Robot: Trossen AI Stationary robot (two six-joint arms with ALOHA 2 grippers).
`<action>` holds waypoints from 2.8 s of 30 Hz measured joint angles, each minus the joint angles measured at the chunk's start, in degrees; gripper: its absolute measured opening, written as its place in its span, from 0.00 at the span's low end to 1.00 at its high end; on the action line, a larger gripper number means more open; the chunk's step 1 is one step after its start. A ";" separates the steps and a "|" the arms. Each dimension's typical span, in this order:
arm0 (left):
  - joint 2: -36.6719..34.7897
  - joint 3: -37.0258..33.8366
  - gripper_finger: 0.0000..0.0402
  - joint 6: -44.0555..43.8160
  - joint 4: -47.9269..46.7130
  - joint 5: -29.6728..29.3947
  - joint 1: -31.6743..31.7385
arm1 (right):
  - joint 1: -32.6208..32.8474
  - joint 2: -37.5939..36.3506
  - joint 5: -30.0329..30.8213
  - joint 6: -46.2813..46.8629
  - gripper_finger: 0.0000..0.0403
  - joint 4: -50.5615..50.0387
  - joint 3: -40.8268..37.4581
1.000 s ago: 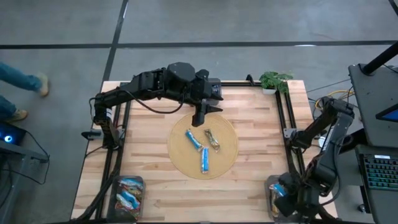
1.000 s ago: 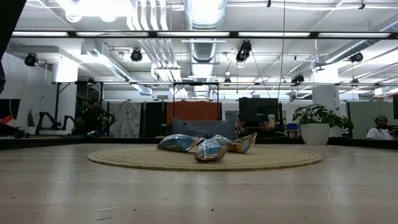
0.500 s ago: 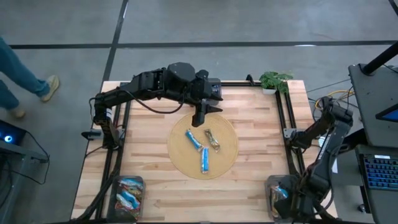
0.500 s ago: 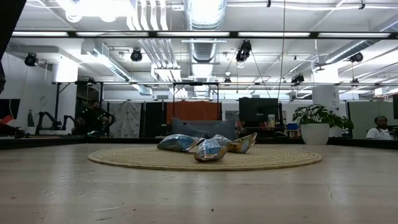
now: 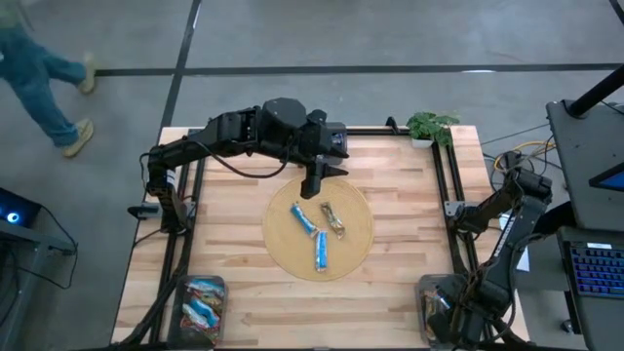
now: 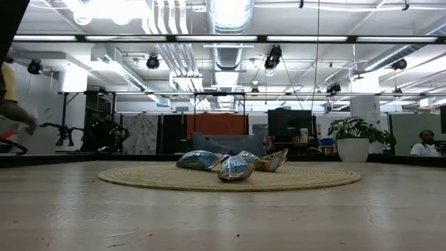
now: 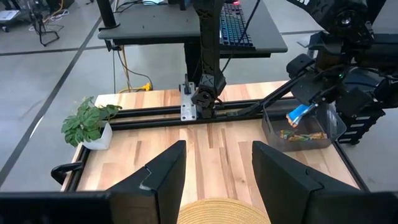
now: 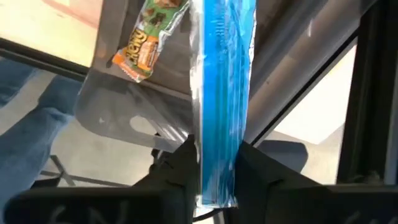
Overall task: Pick and place Granola Bars by type
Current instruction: Put the yellow granola bar into the right black bin
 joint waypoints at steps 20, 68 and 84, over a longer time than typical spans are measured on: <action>0.00 0.00 0.41 0.20 -0.01 0.00 1.01 | -1.06 -0.83 20.03 -7.02 0.44 1.52 0.00; -16.51 -12.00 0.00 1.47 -1.93 2.40 1.09 | -28.42 -28.12 60.51 -79.97 0.02 11.06 0.01; -36.72 -50.90 0.00 -4.85 17.71 -7.76 1.77 | -31.60 -28.28 60.13 -82.48 0.02 10.86 0.02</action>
